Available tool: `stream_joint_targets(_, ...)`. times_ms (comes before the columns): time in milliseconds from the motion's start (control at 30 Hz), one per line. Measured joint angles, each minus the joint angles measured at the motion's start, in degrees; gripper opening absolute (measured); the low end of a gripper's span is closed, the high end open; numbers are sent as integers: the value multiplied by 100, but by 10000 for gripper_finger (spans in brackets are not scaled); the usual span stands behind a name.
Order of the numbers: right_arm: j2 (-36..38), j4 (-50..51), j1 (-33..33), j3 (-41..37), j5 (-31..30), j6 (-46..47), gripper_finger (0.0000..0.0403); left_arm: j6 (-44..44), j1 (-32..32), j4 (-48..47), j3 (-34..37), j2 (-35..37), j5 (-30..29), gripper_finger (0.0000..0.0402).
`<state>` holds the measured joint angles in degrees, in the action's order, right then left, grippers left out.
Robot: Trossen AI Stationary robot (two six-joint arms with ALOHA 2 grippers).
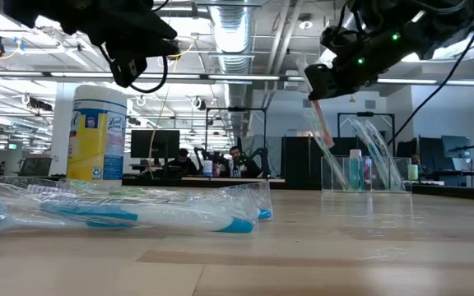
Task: Pick & Place toothbrushing station
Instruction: Put the left orange toothbrush into the left transparent organizer
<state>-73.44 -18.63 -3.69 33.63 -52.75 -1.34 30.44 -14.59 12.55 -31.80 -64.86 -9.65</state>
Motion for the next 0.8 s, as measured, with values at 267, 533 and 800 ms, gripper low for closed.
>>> stream_joint_targets(267, 268, -32, -398, -352, 9, 326, 1, -6, 0, 330, 147, 0, -27, 85)
stream_joint_targets(533, -21, -291, -757, -422, 47, 436, 3, -20, 2, 396, 147, 0, -136, 85)
stream_joint_targets(800, -91, -424, -1091, -420, 364, 577, 3, -156, -13, 431, 147, 0, -136, 85)
